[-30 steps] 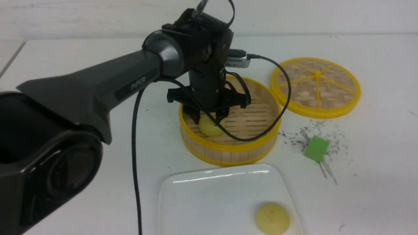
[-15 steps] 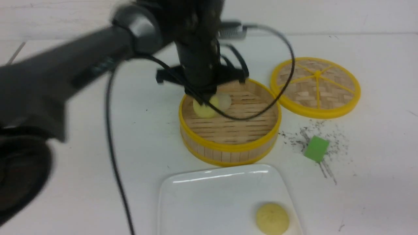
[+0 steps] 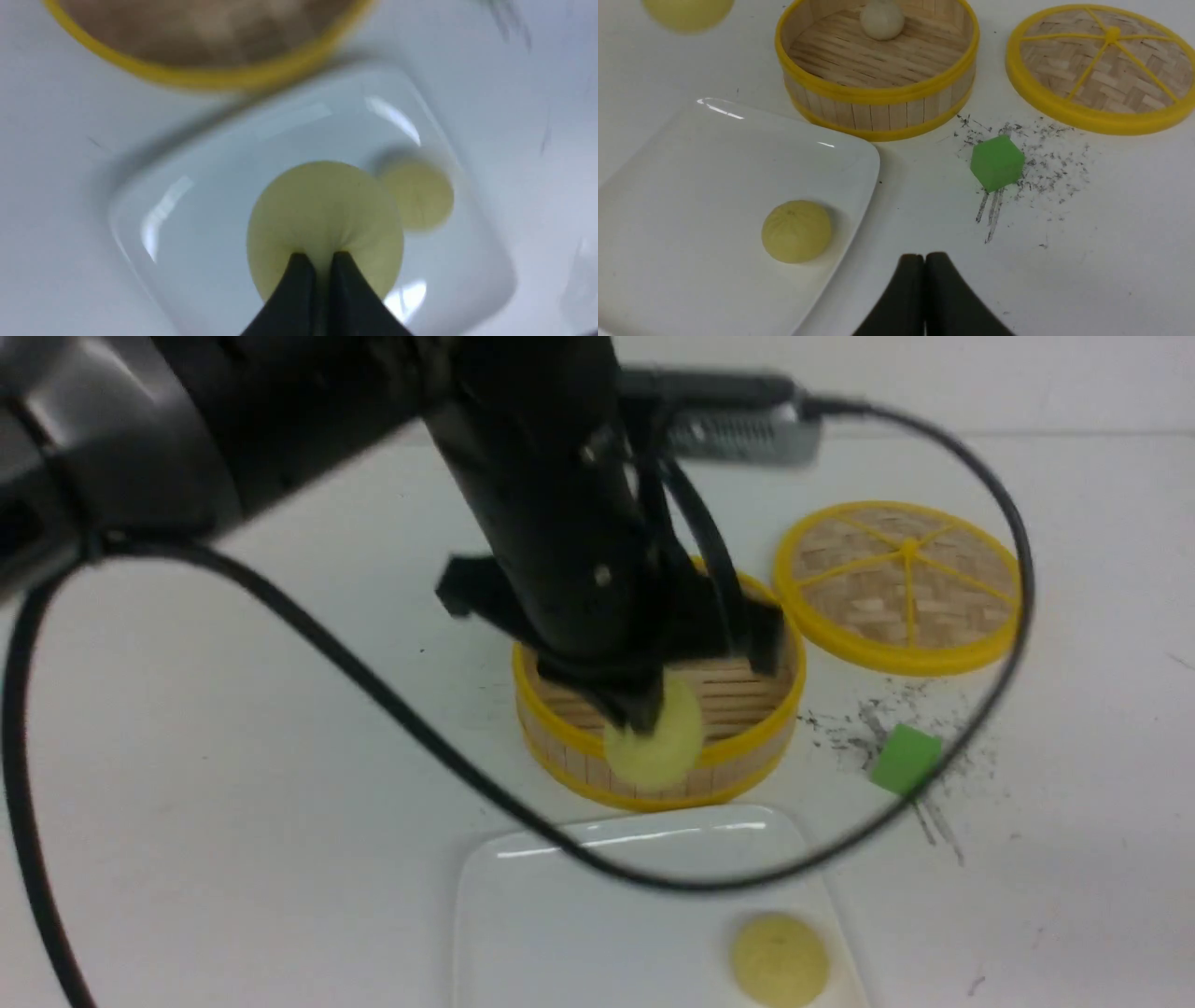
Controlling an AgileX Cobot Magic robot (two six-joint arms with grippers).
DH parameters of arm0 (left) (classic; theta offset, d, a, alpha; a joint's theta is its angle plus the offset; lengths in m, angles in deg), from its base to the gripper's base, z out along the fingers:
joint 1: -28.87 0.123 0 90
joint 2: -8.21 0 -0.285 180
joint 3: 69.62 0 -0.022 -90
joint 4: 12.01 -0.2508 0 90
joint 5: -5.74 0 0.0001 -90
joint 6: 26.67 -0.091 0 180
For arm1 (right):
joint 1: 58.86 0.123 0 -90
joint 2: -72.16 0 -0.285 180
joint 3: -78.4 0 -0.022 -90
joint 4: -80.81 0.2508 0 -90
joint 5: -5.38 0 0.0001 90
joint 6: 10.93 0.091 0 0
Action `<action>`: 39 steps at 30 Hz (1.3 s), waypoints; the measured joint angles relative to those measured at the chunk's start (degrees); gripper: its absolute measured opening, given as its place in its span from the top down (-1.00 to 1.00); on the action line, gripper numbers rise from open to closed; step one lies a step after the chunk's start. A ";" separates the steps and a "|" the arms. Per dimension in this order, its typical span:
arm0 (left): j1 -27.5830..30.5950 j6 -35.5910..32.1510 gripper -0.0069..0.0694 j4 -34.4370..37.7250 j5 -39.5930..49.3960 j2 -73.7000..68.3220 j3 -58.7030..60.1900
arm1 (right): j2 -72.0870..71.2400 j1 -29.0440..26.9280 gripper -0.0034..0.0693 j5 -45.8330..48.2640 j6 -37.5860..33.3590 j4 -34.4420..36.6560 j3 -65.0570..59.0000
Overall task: Put the steamed buns into the plate on the white tablecloth.
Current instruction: 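Carry the bun from the bamboo steamer to the plate with the left gripper, then reach into the bamboo steamer and grasp a bun with the left gripper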
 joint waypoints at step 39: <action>-0.33 16.00 0.71 -19.51 -10.79 -13.18 -10.54 | 0.00 0.00 0.74 0.19 -0.04 -0.36 0.00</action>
